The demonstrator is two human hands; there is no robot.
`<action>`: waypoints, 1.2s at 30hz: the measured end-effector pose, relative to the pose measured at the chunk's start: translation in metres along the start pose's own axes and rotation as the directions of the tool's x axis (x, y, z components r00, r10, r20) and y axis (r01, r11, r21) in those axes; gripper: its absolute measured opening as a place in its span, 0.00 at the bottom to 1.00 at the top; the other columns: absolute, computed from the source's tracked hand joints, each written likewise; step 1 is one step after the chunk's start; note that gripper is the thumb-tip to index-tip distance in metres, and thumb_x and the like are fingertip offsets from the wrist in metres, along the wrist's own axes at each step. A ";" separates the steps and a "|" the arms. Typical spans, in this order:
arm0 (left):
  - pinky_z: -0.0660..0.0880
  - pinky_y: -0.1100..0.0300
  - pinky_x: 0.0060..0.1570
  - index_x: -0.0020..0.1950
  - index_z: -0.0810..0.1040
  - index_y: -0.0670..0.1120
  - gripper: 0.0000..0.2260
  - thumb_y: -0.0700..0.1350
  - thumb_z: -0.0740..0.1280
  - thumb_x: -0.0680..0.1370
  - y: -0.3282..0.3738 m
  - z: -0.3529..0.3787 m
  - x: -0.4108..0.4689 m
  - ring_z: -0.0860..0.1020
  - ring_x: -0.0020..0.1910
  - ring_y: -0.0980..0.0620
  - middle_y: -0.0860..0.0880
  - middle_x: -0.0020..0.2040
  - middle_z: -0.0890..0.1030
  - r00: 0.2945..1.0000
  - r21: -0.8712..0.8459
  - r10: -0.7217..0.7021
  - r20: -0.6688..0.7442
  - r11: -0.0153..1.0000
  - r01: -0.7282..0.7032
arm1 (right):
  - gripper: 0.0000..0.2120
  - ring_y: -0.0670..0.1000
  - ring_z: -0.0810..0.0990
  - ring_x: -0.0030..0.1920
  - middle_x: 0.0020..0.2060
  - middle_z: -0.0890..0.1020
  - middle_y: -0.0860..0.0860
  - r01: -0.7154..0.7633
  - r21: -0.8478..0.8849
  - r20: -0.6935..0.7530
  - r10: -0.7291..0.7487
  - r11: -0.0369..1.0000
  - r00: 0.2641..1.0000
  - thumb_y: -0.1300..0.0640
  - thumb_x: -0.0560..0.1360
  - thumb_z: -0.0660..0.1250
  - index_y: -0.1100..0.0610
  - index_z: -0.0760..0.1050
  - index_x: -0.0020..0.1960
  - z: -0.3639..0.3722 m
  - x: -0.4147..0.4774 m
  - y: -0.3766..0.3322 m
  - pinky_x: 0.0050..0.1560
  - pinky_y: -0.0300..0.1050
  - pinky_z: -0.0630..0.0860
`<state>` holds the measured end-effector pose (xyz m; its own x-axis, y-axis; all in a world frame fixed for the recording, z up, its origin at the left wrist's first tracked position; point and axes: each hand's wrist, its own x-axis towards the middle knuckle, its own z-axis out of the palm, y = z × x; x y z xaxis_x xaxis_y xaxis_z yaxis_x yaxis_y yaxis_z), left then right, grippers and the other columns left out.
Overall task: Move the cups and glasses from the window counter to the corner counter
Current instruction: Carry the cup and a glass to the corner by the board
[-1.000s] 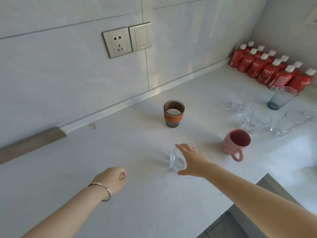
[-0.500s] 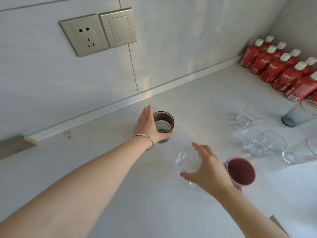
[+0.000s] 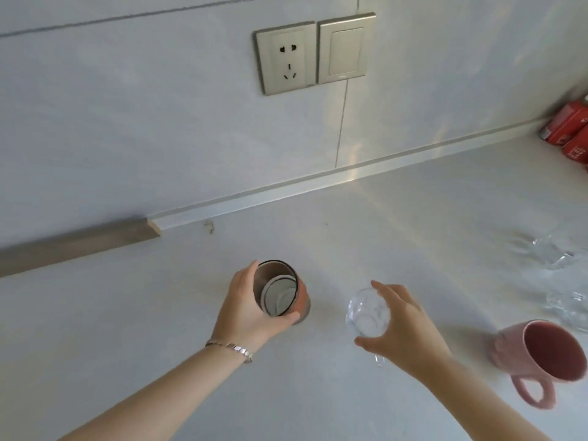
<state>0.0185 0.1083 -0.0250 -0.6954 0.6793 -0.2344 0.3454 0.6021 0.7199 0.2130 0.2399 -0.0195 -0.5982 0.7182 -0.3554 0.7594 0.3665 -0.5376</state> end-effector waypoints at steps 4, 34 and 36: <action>0.64 0.63 0.64 0.73 0.62 0.46 0.47 0.45 0.81 0.59 -0.085 -0.092 -0.045 0.68 0.68 0.51 0.49 0.68 0.69 0.981 -0.016 -0.159 -0.110 0.987 0.159 | 0.44 0.47 0.67 0.66 0.67 0.66 0.42 0.128 -0.080 0.064 -0.123 0.989 0.990 0.48 0.63 0.76 0.47 0.57 0.74 0.048 -0.006 -0.080 0.57 0.37 0.68; 0.66 0.63 0.53 0.71 0.60 0.47 0.40 0.49 0.77 0.65 -0.416 -0.436 0.029 0.69 0.63 0.46 0.45 0.66 0.62 0.774 -0.279 -0.467 -0.427 0.882 0.379 | 0.45 0.53 0.68 0.68 0.69 0.66 0.49 0.409 -0.169 0.223 -0.370 0.897 0.902 0.44 0.65 0.75 0.53 0.57 0.74 0.395 0.049 -0.535 0.65 0.48 0.71; 0.65 0.64 0.52 0.67 0.65 0.45 0.34 0.44 0.77 0.65 -0.421 -0.437 0.029 0.71 0.62 0.50 0.50 0.59 0.68 0.808 -0.325 -0.410 -0.423 0.901 0.287 | 0.44 0.54 0.66 0.69 0.70 0.64 0.51 0.400 -0.148 0.217 -0.365 0.905 0.905 0.46 0.66 0.75 0.53 0.56 0.74 0.407 0.060 -0.555 0.65 0.49 0.71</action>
<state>-0.4230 -0.3089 -0.0492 -0.9700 0.1246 -0.2085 -0.0934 0.6010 0.7937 -0.3489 -0.1613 -0.0537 -0.8742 0.3884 -0.2915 0.4856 0.7061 -0.5154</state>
